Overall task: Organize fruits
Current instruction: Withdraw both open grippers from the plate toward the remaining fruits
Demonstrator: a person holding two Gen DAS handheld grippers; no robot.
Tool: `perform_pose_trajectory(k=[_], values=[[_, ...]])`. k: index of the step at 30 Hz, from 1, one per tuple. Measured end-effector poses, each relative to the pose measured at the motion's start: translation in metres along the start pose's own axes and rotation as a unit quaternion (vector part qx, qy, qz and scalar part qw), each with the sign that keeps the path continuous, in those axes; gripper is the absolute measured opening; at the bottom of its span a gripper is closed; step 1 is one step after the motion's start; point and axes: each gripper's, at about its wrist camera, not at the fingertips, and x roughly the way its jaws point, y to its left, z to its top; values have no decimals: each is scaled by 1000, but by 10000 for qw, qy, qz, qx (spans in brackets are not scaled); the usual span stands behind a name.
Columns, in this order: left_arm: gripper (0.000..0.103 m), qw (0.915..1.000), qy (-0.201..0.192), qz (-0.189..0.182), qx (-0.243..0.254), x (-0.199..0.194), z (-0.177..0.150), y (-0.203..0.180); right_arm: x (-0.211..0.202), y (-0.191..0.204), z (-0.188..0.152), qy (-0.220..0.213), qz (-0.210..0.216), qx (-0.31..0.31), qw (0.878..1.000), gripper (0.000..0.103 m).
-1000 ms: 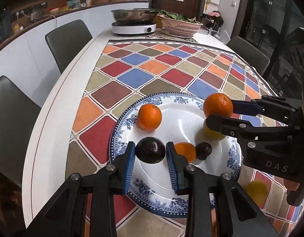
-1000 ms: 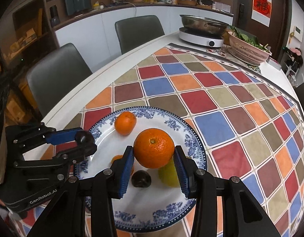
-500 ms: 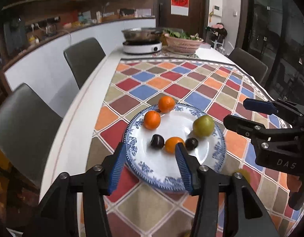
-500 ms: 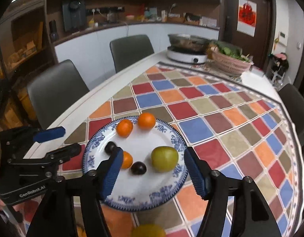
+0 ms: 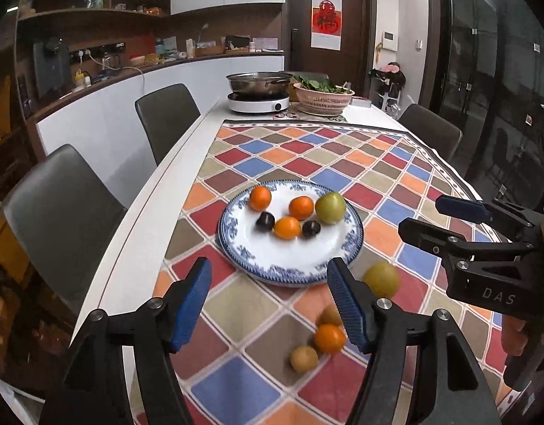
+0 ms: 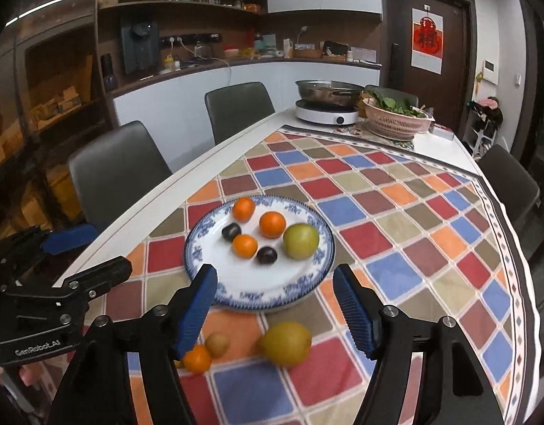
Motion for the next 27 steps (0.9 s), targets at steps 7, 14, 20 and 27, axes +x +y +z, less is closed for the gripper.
perform_pose_trajectory(k=[7, 14, 20, 27], values=[[67, 10000, 52, -46, -54, -13, -26, -8, -18, 2, -23, -1, -72, 22, 10000, 69], [67, 9997, 179, -141, 6, -11, -49, -14, -26, 5, -42, 13, -177, -58, 9998, 68], [67, 9992, 341, -173, 68, -1, -65, -17, -18, 5, -60, 224, -192, -98, 9995, 69], [67, 9973, 691, -225, 68, 19, -78, -18, -1, 1, -77, 513, -202, -20, 9985, 68]])
